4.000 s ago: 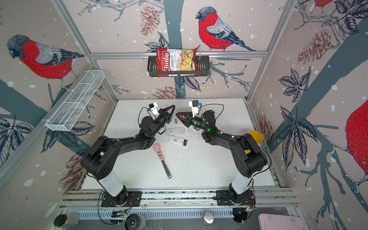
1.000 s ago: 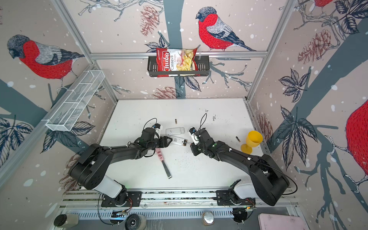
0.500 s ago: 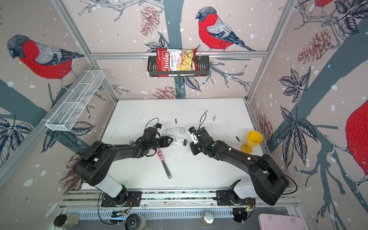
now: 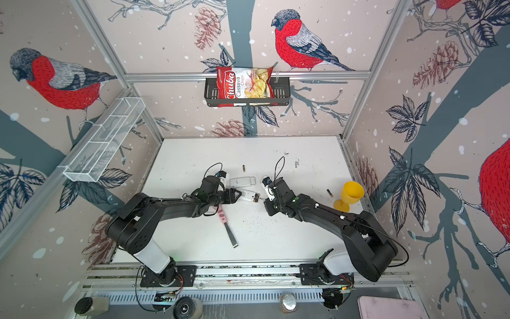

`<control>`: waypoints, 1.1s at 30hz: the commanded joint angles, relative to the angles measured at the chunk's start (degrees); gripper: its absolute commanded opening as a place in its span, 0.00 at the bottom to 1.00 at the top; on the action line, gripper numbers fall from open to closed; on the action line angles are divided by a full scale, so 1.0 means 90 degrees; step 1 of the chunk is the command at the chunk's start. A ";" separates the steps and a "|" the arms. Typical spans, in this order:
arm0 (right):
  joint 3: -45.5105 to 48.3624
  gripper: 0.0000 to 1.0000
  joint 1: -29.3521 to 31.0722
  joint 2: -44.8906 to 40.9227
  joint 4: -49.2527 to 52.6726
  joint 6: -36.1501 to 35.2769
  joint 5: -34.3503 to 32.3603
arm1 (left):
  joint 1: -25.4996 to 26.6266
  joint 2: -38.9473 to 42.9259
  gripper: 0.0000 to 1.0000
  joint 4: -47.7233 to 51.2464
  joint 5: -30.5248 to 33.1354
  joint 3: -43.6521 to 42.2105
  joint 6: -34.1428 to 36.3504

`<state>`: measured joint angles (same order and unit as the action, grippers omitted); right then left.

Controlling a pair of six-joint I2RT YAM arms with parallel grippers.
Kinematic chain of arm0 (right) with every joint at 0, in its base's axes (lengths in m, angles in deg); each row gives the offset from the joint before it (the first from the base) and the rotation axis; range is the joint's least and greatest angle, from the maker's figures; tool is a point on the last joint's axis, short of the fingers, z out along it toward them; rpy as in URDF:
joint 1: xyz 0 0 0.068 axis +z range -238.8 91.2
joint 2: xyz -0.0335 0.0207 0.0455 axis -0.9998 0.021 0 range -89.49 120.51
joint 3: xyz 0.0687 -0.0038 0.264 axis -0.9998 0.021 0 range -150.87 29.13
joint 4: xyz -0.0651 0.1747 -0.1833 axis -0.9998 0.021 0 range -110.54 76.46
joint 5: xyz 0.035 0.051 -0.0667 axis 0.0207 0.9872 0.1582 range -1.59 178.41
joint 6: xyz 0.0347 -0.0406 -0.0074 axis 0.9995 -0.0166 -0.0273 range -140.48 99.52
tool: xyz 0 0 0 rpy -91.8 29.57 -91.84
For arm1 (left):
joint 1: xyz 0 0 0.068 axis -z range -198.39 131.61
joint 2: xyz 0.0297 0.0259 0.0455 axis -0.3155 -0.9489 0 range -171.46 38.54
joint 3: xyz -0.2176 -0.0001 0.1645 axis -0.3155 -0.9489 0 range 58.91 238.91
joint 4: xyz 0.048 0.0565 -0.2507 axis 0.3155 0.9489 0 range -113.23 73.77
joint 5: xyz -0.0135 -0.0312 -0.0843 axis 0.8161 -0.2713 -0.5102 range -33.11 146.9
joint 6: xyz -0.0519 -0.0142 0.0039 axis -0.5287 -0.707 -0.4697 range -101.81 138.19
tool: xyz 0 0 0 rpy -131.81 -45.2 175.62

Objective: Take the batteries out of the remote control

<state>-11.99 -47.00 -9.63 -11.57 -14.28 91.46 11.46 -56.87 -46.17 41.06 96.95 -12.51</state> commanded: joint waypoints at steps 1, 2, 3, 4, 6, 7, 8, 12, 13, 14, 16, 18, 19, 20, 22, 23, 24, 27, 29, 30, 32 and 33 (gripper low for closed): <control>0.0000 0.00 0.0014 0.0023 -0.0090 0.0007 0.0010 | 0.0040 -0.0086 0.60 0.0047 0.0119 0.0078 0.0140; 0.0004 0.00 0.0014 0.0021 -0.0102 -0.0004 0.0020 | 0.0043 -0.0119 0.60 0.0057 0.0119 0.0095 0.0146; -0.0002 0.00 0.0022 0.0024 -0.0108 -0.0015 0.0030 | 0.0045 -0.0152 0.60 0.0051 0.0119 0.0115 0.0148; -0.0001 0.00 0.0021 0.0024 -0.0123 -0.0031 0.0041 | 0.0052 -0.0185 0.60 0.0054 0.0130 0.0134 0.0146; 0.0022 0.00 0.0023 0.0002 -0.0170 -0.0027 0.0070 | 0.0065 -0.0236 0.60 0.0058 0.0146 0.0166 0.0134; 0.0019 0.00 0.0014 -0.0018 -0.0171 -0.0025 0.0071 | 0.0064 -0.0265 0.60 0.0053 0.0148 0.0185 0.0139; 0.0020 0.00 0.0022 -0.0020 -0.0168 -0.0027 0.0066 | 0.0078 -0.0284 0.60 0.0052 0.0148 0.0196 0.0133; 0.0027 0.00 0.0023 -0.0097 -0.0175 -0.0021 -0.0013 | 0.0086 -0.0354 0.59 0.0067 0.0158 0.0254 0.0146; 0.0031 0.00 0.0023 -0.0130 -0.0159 -0.0006 -0.0043 | 0.0088 -0.0370 0.59 0.0067 0.0158 0.0257 0.0148; 0.0028 0.00 0.0025 -0.0159 -0.0150 -0.0005 -0.0072 | 0.0088 -0.0387 0.59 0.0073 0.0165 0.0256 0.0142; 0.0052 0.00 0.0022 -0.0222 -0.0173 -0.0005 -0.0121 | 0.0093 -0.0419 0.59 0.0069 0.0168 0.0269 0.0154; 0.0078 0.00 0.0021 -0.0286 -0.0187 -0.0006 -0.0151 | 0.0099 -0.0438 0.59 0.0075 0.0173 0.0273 0.0153; 0.0096 0.00 0.0023 -0.0298 -0.0202 -0.0016 -0.0128 | 0.0093 -0.0449 0.59 0.0078 0.0177 0.0277 0.0155; 0.0102 0.00 0.0023 -0.0310 -0.0215 -0.0017 -0.0098 | 0.0093 -0.0457 0.59 0.0078 0.0178 0.0275 0.0150; 0.0100 0.00 0.0023 -0.0292 -0.0218 -0.0029 -0.0066 | 0.0092 -0.0477 0.58 0.0059 0.0177 0.0270 0.0157; 0.0098 0.00 0.0021 -0.0284 -0.0216 -0.0025 -0.0065 | 0.0099 -0.0481 0.58 0.0065 0.0181 0.0284 0.0157; 0.0092 0.00 0.0023 -0.0260 -0.0214 -0.0034 -0.0063 | 0.0095 -0.0492 0.59 0.0064 0.0168 0.0283 0.0159; 0.0094 0.00 0.0023 -0.0176 -0.0215 -0.0044 -0.0056 | 0.0098 -0.0511 0.58 0.0068 0.0157 0.0290 0.0157; 0.0091 0.00 0.0018 -0.0127 -0.0238 -0.0060 -0.0046 | 0.0098 -0.0515 0.58 0.0065 0.0153 0.0299 0.0149; 0.0086 0.00 0.0021 -0.0102 -0.0236 -0.0068 -0.0029 | 0.0094 -0.0520 0.58 0.0055 0.0151 0.0294 0.0156; 0.0077 0.00 0.0018 -0.0060 -0.0262 -0.0073 0.0036 | 0.0101 -0.0519 0.58 0.0055 0.0148 0.0289 0.0148; 0.0065 0.00 0.0023 -0.0055 -0.0269 -0.0082 0.0061 | 0.0098 -0.0533 0.58 0.0035 0.0141 0.0287 0.0149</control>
<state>-11.09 -46.84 -10.47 -12.47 -14.50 91.29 12.16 -61.31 -46.58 42.59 99.42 -11.55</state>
